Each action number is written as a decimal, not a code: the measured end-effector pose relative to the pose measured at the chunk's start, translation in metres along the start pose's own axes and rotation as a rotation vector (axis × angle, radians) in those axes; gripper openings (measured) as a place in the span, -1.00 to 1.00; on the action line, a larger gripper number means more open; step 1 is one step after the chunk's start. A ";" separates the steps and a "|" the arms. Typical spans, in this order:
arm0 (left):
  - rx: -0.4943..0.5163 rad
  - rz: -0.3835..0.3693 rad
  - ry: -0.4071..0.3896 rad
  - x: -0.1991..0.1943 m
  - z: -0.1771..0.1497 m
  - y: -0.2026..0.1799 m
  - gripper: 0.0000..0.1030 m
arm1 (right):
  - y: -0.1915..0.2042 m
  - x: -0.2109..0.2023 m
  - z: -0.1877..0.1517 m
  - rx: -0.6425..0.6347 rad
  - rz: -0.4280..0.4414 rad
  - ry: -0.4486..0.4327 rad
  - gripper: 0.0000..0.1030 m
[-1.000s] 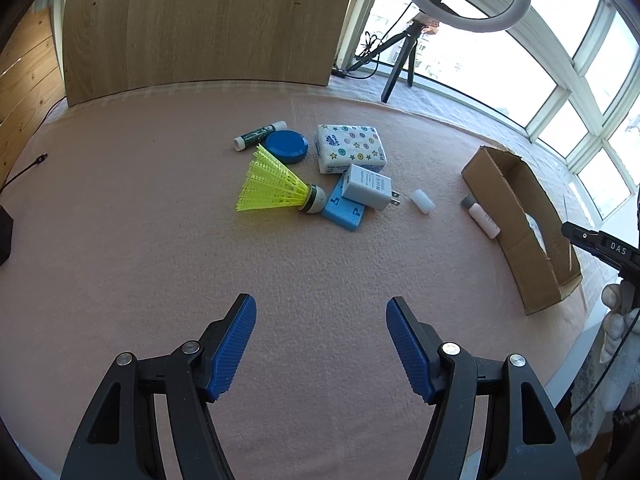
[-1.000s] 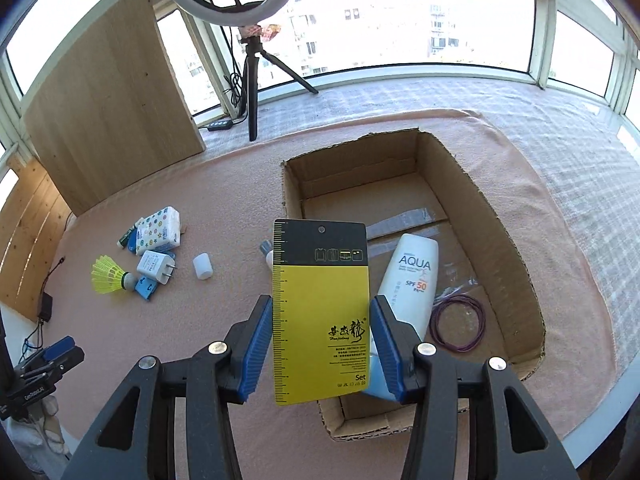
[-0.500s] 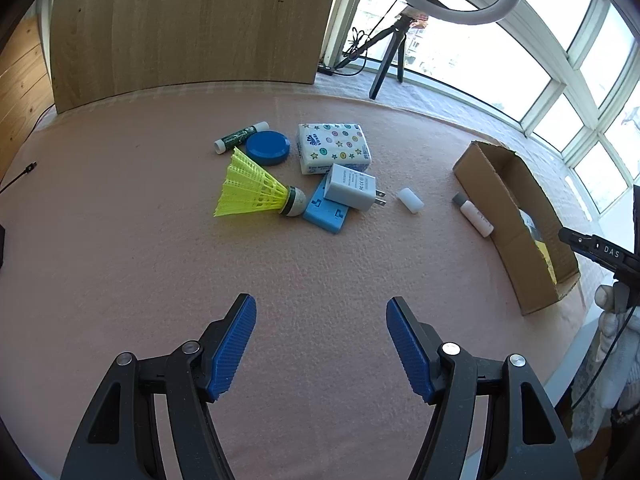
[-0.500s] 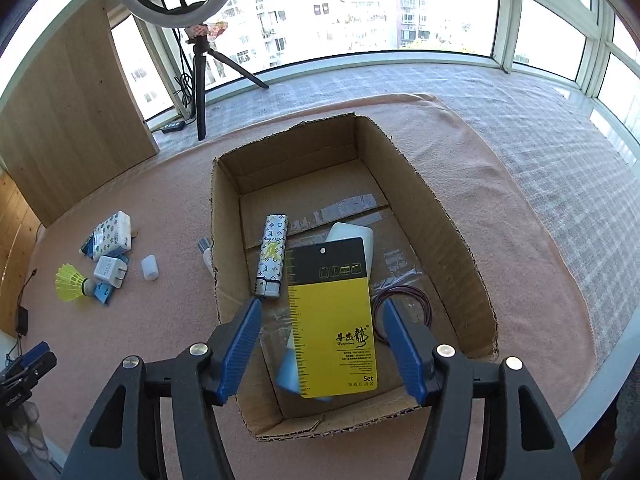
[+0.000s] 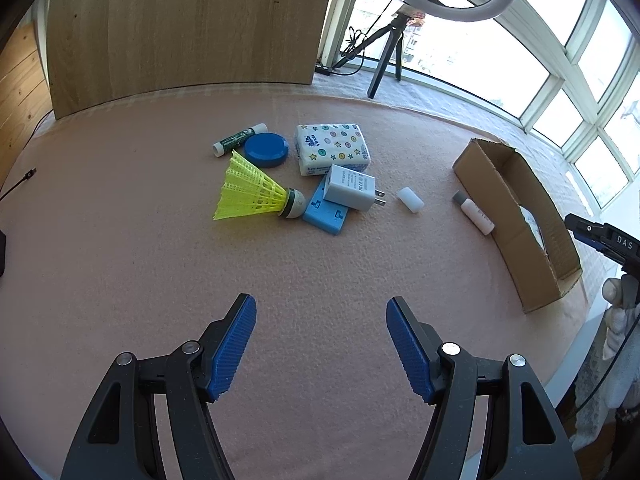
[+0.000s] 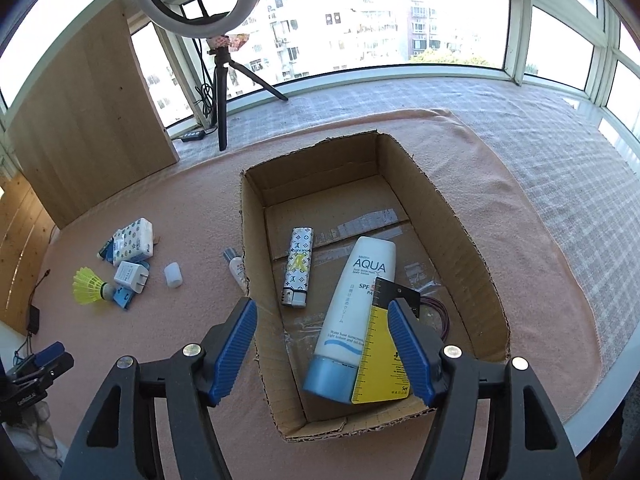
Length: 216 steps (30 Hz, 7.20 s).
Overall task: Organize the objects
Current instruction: 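Grasp the white eraser with the right tool while the left tool grasps the white charger, then carry the eraser and charger over the box and open both tools, then move the right tool toward the white lotion bottle on the carpet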
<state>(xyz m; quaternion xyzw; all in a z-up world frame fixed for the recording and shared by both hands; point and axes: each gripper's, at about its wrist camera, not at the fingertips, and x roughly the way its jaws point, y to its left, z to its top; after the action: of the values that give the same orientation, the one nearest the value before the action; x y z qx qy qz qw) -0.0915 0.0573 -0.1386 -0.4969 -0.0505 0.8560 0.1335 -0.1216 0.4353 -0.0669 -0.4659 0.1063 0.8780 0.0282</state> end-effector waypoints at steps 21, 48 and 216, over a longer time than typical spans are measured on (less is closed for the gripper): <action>0.046 -0.031 0.000 0.062 0.092 -0.031 0.16 | 0.104 0.055 0.029 -0.148 0.290 0.127 -0.11; 0.056 -0.042 0.114 0.144 0.116 -0.038 -0.26 | 0.143 0.156 0.032 -0.250 0.252 0.290 -0.35; 0.028 -0.099 0.039 0.042 0.037 -0.002 0.20 | 0.143 0.132 0.026 -0.319 -0.054 0.176 0.24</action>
<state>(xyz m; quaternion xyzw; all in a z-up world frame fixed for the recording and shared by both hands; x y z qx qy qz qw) -0.1432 0.0727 -0.1545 -0.5083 -0.0607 0.8391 0.1837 -0.2389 0.2949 -0.1389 -0.5420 -0.0450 0.8386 -0.0321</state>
